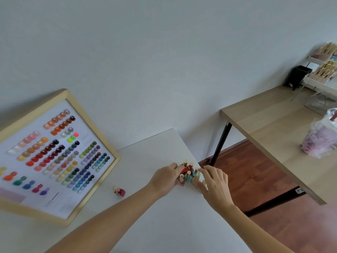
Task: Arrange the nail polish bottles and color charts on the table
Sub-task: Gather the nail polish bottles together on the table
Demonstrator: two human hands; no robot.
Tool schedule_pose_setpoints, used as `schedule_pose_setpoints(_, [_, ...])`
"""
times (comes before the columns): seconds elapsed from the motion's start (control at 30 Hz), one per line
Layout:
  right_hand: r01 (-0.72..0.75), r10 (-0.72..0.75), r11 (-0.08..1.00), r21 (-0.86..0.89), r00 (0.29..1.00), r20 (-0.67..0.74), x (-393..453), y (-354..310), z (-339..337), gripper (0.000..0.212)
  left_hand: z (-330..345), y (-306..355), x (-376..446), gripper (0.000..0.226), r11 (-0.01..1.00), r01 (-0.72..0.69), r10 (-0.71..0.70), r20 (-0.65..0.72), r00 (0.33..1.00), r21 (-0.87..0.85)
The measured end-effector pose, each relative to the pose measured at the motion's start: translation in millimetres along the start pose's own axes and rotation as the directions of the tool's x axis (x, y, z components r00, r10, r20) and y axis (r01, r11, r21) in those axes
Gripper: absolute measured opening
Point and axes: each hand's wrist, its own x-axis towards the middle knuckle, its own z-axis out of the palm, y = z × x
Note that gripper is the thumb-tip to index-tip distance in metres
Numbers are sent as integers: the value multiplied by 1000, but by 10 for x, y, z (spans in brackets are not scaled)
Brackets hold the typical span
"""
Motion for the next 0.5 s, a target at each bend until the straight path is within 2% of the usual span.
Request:
schedule_pose_setpoints(0.13, [102,-99,994,35,992,-78,41,-218,47,33,-282,-353,-357,48,996,50,-52,-29,998,-68])
schedule_pose_setpoints(0.3, [188,-183,979,73,981,-69,123,-679,174,27,-508,-908,-942,38,960,215,-231,-73,970,-177])
schedule_pose_setpoints(0.4, [235,-236,966,109,972,-7,158,-988,298,28,-504,-1175,-1341,33,931,301,-307,1,952,-205])
schedule_pose_setpoints(0.5, [297,-305,947,121,951,51,191,-1287,423,27,-433,-1352,-1699,33,921,340,-319,130,939,-190])
